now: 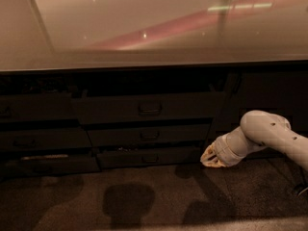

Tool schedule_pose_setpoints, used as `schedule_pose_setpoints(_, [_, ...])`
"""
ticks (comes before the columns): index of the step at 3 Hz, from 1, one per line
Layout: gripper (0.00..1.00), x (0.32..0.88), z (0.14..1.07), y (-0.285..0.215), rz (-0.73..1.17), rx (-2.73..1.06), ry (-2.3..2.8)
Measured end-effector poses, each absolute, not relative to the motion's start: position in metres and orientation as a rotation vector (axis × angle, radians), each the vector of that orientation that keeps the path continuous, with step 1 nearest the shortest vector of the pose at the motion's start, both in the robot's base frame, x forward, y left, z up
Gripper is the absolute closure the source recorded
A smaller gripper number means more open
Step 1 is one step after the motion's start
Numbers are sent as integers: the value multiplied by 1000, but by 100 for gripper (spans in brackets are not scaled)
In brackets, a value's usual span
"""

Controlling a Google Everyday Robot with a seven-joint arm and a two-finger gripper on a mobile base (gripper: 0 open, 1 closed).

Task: Open top drawer

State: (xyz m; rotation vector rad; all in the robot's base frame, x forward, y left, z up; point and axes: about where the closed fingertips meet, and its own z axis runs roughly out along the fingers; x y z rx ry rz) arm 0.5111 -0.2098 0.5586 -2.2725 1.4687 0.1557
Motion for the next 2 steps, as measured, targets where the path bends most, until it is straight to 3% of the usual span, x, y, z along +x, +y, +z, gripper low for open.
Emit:
schedule_pose_setpoints(1, [19,528,586,-214,109,-2246,1470])
schedule_pose_setpoints(2, [0,546,624,-219,37,-2222,1459])
